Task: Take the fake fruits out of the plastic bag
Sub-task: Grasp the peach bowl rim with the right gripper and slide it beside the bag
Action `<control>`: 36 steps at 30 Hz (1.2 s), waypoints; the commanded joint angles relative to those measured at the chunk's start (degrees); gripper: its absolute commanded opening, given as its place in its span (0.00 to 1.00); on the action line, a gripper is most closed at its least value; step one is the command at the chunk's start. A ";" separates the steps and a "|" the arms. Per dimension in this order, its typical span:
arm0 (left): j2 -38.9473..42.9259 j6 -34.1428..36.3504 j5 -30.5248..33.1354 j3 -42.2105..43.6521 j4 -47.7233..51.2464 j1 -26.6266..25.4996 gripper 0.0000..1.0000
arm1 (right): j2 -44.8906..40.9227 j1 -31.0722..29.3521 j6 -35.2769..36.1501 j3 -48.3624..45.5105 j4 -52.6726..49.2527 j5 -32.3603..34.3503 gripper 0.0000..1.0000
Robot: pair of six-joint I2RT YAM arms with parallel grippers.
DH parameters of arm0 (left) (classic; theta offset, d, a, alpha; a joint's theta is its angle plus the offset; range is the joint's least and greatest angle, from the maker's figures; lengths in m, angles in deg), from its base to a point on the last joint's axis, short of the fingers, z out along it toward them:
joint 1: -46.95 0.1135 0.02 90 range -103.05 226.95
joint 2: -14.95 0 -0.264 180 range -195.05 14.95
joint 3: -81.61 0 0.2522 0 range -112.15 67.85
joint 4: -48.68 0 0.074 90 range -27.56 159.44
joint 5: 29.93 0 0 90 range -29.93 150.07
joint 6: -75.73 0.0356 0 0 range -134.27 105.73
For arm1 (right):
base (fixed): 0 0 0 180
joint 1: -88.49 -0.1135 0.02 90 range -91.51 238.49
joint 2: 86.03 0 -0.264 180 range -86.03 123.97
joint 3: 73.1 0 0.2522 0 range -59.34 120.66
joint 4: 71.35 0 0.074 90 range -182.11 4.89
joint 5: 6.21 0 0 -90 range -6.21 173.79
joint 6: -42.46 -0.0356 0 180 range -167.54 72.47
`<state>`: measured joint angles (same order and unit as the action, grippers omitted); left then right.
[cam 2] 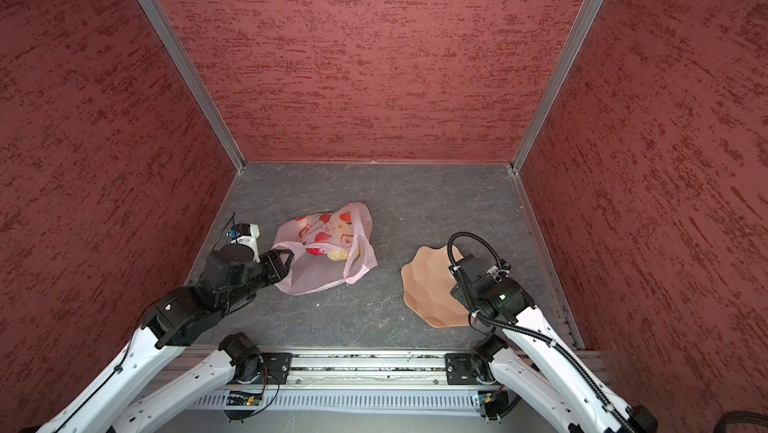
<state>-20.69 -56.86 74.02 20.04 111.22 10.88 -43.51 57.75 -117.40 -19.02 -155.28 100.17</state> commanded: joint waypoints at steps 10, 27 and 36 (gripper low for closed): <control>-0.40 2.16 0.98 0.08 -2.45 -0.03 0.50 | -2.55 0.30 -6.64 -5.87 0.11 -1.56 0.81; -1.25 3.34 -0.69 0.27 -2.80 2.67 0.51 | 7.13 0.45 -4.88 -9.96 24.80 -3.58 0.75; -3.38 4.35 -5.34 -1.23 -2.80 7.91 0.54 | 23.28 5.14 1.59 -5.22 38.99 -3.20 0.59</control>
<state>-23.93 -53.78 70.55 20.04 109.14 17.79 -22.70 60.57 -118.47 -27.42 -123.56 95.52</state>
